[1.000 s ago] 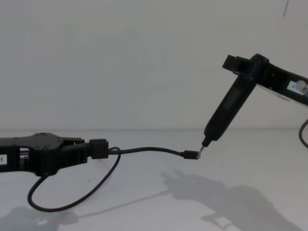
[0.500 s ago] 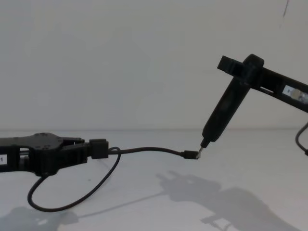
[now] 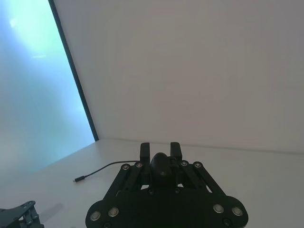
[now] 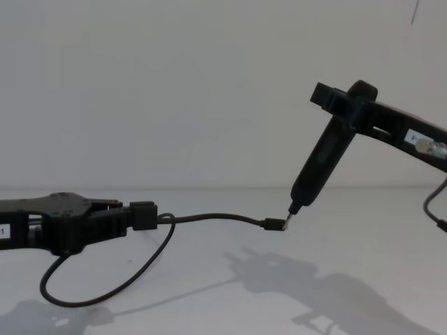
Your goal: Pick up the data cable with the one hand.
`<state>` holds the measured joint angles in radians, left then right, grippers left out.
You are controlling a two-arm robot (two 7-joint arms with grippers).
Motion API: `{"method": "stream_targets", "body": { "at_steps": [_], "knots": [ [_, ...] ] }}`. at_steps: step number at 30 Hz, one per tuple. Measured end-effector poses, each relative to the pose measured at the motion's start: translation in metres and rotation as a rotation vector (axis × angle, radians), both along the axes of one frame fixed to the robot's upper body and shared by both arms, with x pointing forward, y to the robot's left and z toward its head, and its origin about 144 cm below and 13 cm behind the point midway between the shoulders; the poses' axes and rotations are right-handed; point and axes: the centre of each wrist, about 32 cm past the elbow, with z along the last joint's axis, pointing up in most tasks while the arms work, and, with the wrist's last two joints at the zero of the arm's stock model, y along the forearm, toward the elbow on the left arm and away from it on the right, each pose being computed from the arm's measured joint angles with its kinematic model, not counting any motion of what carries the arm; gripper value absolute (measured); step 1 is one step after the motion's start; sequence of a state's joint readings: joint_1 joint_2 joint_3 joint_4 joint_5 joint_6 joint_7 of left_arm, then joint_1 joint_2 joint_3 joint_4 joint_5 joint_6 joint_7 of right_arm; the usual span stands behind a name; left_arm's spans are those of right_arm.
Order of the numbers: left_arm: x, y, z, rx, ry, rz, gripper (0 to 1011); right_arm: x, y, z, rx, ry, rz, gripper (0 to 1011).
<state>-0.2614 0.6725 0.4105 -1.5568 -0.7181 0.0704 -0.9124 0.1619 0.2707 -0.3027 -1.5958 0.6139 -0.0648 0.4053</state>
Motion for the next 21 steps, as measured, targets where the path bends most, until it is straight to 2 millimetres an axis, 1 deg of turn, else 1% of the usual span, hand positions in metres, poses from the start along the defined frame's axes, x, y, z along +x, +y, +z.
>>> {"method": "stream_targets", "body": {
  "at_steps": [21],
  "knots": [
    [0.0000, 0.0000, 0.0000, 0.000, 0.000, 0.000, 48, 0.0071, -0.0019, -0.0075, -0.013, -0.036, 0.038, 251]
  ]
}}
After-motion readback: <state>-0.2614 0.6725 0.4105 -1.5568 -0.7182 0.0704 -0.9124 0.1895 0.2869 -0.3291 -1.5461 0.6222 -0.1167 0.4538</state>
